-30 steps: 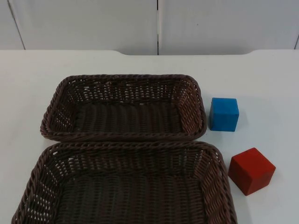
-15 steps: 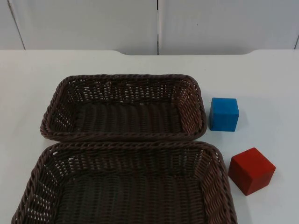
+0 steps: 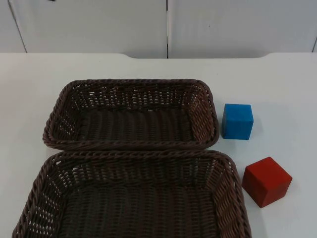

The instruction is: Pick up one cube with the left hand and place it into the upper basket. Pick up one cube with the right hand and place it into the lower basket.

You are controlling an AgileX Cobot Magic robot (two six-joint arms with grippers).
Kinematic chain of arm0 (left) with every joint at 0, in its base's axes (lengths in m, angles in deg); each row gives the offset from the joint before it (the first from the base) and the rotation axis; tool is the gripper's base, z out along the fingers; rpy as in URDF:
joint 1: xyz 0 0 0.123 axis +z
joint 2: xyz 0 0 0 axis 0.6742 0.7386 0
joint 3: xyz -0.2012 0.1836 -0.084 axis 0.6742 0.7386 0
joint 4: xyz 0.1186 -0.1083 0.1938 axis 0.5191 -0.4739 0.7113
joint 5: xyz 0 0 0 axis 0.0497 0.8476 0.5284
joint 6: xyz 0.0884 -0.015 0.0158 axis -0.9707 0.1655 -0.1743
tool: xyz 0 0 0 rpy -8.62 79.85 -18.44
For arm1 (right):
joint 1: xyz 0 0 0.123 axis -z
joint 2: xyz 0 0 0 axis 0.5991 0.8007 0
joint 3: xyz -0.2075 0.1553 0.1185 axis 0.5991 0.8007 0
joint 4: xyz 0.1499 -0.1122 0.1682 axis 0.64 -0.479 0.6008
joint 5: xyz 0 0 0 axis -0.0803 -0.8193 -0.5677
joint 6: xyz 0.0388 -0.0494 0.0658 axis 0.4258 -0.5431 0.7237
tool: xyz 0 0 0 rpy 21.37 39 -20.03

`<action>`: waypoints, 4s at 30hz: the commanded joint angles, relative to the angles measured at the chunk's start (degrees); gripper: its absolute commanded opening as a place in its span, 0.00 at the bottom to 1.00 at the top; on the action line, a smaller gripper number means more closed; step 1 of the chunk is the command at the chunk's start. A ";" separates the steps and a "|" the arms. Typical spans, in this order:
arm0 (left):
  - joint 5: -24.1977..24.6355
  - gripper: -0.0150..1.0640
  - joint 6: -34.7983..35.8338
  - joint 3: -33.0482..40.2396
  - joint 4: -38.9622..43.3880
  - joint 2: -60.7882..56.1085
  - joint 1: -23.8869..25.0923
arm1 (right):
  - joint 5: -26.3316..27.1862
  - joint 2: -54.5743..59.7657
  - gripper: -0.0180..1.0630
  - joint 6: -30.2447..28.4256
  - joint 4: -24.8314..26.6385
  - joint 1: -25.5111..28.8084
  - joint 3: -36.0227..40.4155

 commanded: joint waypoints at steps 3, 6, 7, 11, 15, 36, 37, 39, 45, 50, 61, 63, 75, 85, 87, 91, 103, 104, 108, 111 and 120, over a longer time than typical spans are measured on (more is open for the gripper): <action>-0.45 0.99 -0.65 -1.60 -0.69 1.99 -1.55 | 0.15 -0.25 0.99 -0.16 -0.10 0.34 0.03; -0.35 0.99 -0.79 -3.26 -0.69 4.63 -3.22 | 0.15 -0.25 0.99 -0.16 -0.10 0.34 0.03; -0.35 0.99 -0.79 -3.74 -0.69 5.32 -3.70 | 0.15 -0.25 0.99 -0.16 -0.10 0.34 0.03; -0.35 0.99 -1.22 -5.40 -0.73 7.74 -5.81 | 0.15 -0.25 0.99 -0.16 -0.21 0.34 0.03; -0.10 0.99 -1.22 -8.53 -0.73 11.08 -8.70 | 0.15 -0.25 0.99 -0.16 -0.21 0.34 0.03; 5.55 0.99 -4.19 -26.79 -0.32 29.50 -21.74 | 0.15 -0.25 0.99 -0.05 -0.21 0.34 0.03; 5.55 0.99 -4.19 -26.79 -0.32 29.50 -21.74 | 0.15 -0.25 0.99 -0.05 -0.21 0.34 0.03; 6.00 0.99 -4.65 -28.94 -0.32 31.56 -23.20 | 0.15 -0.25 0.99 -0.05 -0.21 0.34 0.03; 6.30 0.99 -6.41 -33.93 -0.32 37.04 -27.76 | 0.15 -0.25 0.99 -0.05 -0.21 0.34 0.03; 5.60 0.99 -8.72 -34.54 -0.32 39.88 -30.72 | 0.15 -0.25 0.99 -0.05 -0.21 0.34 0.03; -0.89 0.99 -12.69 -34.81 -0.49 44.94 -34.99 | 0.15 -0.25 0.99 -0.05 -0.21 0.34 0.03; -1.12 0.99 -13.17 -35.05 -0.62 45.61 -34.99 | 0.15 -0.25 0.99 -0.05 -0.21 0.34 0.03; 4.30 0.99 -15.81 -48.52 -0.51 57.44 -35.23 | 0.15 -0.25 0.99 -0.05 -0.21 0.34 0.03; 7.24 0.99 -15.81 -52.90 4.10 61.97 -35.23 | 0.15 -0.25 0.99 -0.05 -0.21 0.34 0.03; 7.24 0.99 -15.81 -52.90 4.41 61.97 -35.23 | 0.15 -0.25 0.99 -0.05 -0.21 0.34 0.03; 7.24 0.99 -15.81 -52.90 5.49 61.97 -34.84 | 0.15 -0.25 0.99 -0.05 -0.21 0.34 0.03; 7.25 0.90 -16.04 -52.79 7.17 61.97 -34.84 | 0.15 -0.25 0.99 -0.05 -0.21 0.34 0.03; 7.25 0.83 -16.04 -52.79 7.17 61.97 -34.84 | 0.15 -0.25 0.99 -0.05 -0.21 0.34 0.03; 7.25 0.57 -16.04 -52.79 7.05 61.97 -34.84 | 0.15 -0.25 0.99 -0.05 -0.21 0.34 0.03; 7.25 0.41 -16.04 -52.79 6.80 61.97 -34.84 | 0.15 -0.25 0.99 -0.05 -0.21 0.34 0.03; 10.96 0.01 -14.09 -53.00 6.80 57.28 -34.84 | 0.15 -0.25 0.99 -0.05 -0.21 0.34 0.03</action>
